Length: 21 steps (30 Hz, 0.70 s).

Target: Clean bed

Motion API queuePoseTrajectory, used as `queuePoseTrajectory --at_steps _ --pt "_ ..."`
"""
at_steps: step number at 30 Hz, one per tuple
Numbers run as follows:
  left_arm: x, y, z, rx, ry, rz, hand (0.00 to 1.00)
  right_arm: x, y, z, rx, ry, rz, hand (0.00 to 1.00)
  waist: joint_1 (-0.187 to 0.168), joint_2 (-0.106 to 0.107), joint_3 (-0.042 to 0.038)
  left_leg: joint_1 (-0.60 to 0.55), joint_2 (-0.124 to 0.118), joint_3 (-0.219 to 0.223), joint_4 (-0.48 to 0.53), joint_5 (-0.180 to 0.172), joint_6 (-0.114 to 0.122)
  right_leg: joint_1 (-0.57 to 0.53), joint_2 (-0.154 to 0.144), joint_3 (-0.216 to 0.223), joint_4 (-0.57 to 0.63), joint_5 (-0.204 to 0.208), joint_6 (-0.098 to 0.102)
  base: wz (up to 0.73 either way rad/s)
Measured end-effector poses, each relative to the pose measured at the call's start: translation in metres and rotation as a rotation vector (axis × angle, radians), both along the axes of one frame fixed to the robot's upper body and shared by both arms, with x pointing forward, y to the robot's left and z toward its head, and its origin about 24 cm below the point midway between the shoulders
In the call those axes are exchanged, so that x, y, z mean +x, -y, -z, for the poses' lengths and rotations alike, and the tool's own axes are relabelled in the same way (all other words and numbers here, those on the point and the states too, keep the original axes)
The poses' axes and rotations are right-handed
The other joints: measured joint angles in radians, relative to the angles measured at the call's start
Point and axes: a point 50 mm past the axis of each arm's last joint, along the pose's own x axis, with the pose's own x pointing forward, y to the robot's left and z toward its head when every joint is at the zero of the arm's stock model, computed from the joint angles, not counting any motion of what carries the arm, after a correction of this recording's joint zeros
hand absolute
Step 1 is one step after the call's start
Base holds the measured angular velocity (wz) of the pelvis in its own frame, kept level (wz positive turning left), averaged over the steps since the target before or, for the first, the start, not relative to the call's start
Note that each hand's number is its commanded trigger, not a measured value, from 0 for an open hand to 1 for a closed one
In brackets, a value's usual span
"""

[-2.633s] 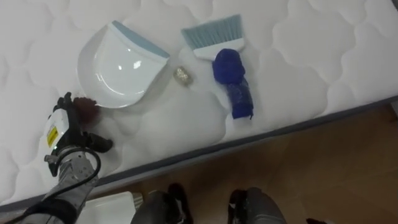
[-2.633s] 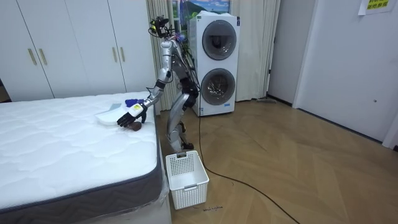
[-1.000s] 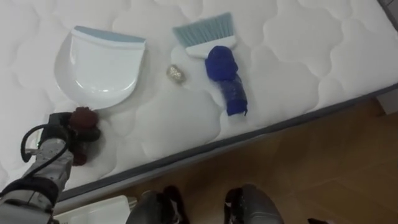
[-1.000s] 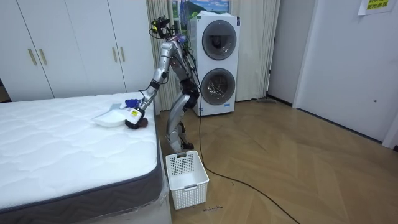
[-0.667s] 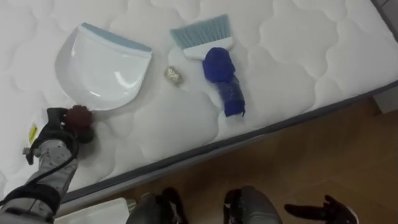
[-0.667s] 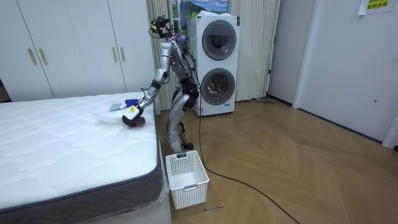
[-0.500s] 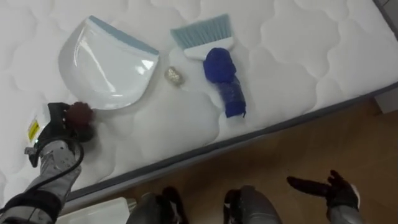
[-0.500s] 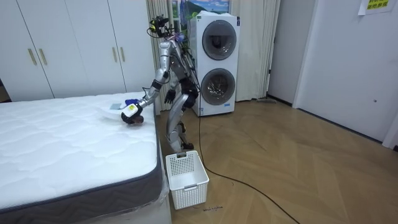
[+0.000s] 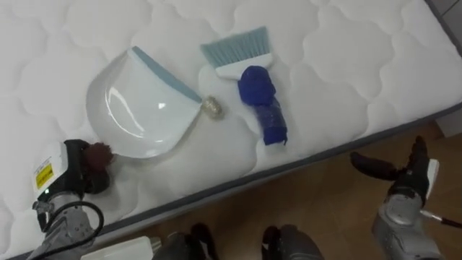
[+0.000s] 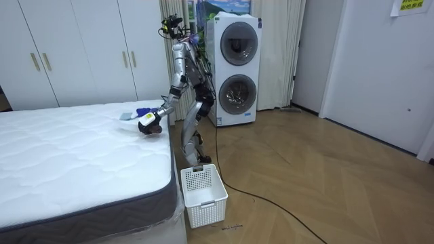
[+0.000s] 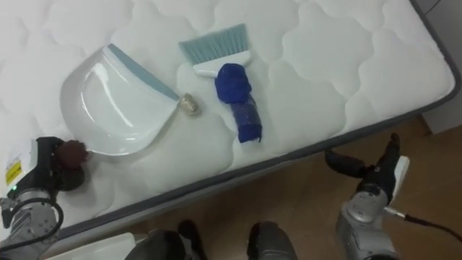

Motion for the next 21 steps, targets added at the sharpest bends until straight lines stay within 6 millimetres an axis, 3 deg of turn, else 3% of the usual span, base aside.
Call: queuePoseTrajectory --at_steps 4,10,21 --pt "-0.002 0.001 0.001 -0.002 -0.002 0.002 1.0 0.017 -0.009 -0.023 -0.063 0.103 -0.05 0.0 0.007 0.0 0.0 -0.005 -0.005 -0.004 -0.004 0.0 0.0 -0.004 -0.003 0.0 0.0 -0.002 0.003 0.05" --pt "-0.001 0.002 0.0 -0.002 0.007 0.019 1.0 0.026 -0.018 -0.044 -0.098 0.233 -0.083 0.0 0.032 0.0 -0.0001 -0.004 0.0 -0.002 -0.004 0.0 0.0 0.003 0.001 -0.004 -0.01 -0.002 0.004 -0.01" --pt "-0.008 -0.001 0.006 -0.023 -0.028 0.013 1.0 0.032 -0.029 -0.064 -0.16 0.354 -0.115 0.0 0.063 0.012 0.0027 -0.002 0.003 -0.003 -0.015 0.0 -0.001 0.011 -0.001 -0.023 -0.027 0.0 0.002 0.01"
